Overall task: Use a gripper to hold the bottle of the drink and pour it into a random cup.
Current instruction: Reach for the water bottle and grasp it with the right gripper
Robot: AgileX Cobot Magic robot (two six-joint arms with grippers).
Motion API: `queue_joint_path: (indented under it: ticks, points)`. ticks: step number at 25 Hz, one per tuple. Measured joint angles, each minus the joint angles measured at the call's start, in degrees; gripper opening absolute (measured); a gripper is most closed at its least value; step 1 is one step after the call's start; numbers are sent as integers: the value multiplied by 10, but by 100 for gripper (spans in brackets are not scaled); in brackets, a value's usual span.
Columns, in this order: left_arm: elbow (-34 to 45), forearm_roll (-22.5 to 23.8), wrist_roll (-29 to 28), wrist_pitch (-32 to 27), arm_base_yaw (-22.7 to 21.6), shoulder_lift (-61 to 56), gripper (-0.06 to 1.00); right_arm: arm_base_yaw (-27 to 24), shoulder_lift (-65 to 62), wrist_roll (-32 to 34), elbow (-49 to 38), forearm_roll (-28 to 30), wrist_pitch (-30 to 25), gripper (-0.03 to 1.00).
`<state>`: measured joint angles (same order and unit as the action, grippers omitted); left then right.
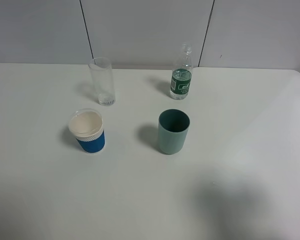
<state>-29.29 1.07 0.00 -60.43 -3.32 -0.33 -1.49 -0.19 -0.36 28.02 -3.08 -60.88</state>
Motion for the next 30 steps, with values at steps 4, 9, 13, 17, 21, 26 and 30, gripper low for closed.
queue_joint_path:
  ticks: [4, 9, 13, 17, 21, 26, 30]
  points:
    - [0, 0, 0, 0, 0, 0, 98, 0, 0, 0, 0, 0, 0, 83]
    - [0, 0, 0, 0, 0, 0, 98, 0, 0, 0, 0, 0, 0, 83]
    - [0, 0, 0, 0, 0, 0, 98, 0, 0, 0, 0, 0, 0, 83]
    - [0, 0, 0, 0, 0, 0, 98, 0, 0, 0, 0, 0, 0, 83]
    - [0, 0, 0, 0, 0, 0, 98, 0, 0, 0, 0, 0, 0, 83]
    - [0, 0, 0, 0, 0, 0, 98, 0, 0, 0, 0, 0, 0, 83]
    - [0, 0, 0, 0, 0, 0, 98, 0, 0, 0, 0, 0, 0, 83]
